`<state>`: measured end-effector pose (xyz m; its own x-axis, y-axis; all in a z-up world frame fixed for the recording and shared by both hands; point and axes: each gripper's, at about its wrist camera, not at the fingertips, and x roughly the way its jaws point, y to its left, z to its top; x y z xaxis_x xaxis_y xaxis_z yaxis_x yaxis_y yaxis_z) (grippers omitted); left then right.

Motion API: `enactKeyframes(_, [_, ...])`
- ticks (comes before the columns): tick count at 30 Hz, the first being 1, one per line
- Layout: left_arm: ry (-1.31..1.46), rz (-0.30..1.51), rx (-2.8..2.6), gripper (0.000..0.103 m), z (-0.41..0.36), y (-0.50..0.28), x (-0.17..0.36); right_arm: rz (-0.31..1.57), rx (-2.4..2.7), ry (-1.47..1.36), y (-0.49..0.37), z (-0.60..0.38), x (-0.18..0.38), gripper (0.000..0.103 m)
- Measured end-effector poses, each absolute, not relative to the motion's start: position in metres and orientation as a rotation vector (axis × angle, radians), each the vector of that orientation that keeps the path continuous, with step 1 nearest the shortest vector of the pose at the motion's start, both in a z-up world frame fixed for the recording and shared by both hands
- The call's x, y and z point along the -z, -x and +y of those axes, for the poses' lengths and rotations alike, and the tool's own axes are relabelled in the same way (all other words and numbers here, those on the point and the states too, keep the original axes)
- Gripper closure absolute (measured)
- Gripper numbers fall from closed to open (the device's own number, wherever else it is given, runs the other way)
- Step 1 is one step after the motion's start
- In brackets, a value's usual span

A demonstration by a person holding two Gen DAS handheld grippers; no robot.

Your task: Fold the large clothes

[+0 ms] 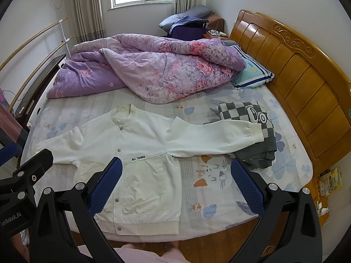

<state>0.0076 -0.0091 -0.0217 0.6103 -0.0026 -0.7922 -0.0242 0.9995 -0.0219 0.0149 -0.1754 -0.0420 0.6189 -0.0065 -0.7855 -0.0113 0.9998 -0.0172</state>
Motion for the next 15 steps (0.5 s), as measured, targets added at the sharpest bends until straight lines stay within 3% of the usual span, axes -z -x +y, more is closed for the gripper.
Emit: enactKeyframes(15, [0.161, 0.983, -0.147, 0.005, -0.002, 0.022, 0.029, 0.952, -0.187, 0.068, -0.018, -0.172, 0.045, 0.007])
